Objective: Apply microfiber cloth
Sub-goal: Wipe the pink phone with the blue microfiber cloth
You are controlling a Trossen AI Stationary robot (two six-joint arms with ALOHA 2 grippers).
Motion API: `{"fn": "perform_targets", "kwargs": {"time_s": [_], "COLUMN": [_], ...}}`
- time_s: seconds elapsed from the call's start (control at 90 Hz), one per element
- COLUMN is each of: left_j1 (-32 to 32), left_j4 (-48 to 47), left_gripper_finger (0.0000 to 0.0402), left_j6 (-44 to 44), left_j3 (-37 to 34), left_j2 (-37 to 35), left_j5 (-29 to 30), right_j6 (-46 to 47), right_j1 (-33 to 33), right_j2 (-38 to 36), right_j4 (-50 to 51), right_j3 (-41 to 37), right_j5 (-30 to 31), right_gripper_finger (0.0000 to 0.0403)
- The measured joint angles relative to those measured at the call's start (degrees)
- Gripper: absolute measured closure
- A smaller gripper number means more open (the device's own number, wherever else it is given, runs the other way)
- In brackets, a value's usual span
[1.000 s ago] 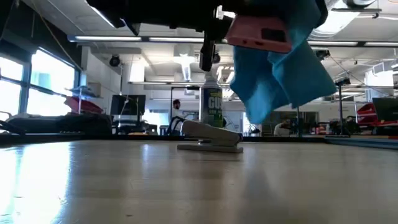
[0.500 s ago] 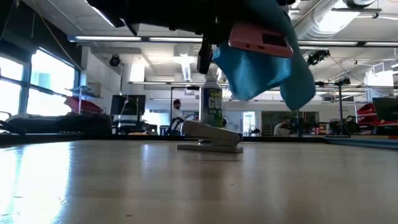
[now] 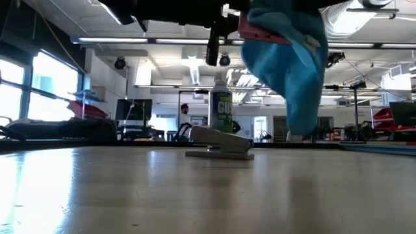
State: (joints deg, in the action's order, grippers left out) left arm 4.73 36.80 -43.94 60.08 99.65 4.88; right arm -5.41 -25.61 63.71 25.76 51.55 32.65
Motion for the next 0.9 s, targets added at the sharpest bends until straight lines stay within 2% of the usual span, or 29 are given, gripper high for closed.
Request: {"fn": "perform_targets", "kwargs": {"time_s": [0.1,0.167,0.278,0.422,0.522,0.656,0.756,0.9], "left_j1": [-0.73,-1.31,-2.23,-2.64,-2.2,-0.43,1.19,3.03], "left_j4": [0.0,0.42,1.07,0.76,1.69,7.0,10.86,13.1], "left_gripper_finger": [0.0389,0.0389,0.0389,0.0389,0.0389,0.0389,0.0389,0.0389], "left_j6": [1.33,2.55,3.97,4.43,7.83,14.66,20.9,27.84], "left_j3": [-0.06,-0.1,-0.16,-0.24,-0.26,-0.29,-0.29,-0.33], "left_j2": [-1.0,-1.43,-1.7,-1.67,-1.77,-2.25,-2.31,-2.24], "left_j5": [-1.26,-1.5,-1.11,-0.93,-0.31,1.03,2.82,7.2], "right_j6": [8.63,12.71,15.83,19.35,22.22,23.45,22.45,20.91], "right_j1": [-1.23,-1.6,-1.94,-1.98,-1.64,-1.4,-1.33,-1.0], "right_j2": [-1.47,-1.17,1.18,5.14,5.83,3.49,1.14,-0.68], "right_j4": [5.15,6.81,7.4,7.75,9.31,5.78,1.12,-0.42], "right_j3": [0.0,0.0,0.0,0.0,-0.02,0.0,0.07,0.09], "right_j5": [0.13,-1.85,-7.16,-7.65,-5.15,0.19,1.37,0.92], "right_gripper_finger": [0.0403,0.0403,0.0403,0.0396,0.0369,0.032,0.0288,0.0259]}}
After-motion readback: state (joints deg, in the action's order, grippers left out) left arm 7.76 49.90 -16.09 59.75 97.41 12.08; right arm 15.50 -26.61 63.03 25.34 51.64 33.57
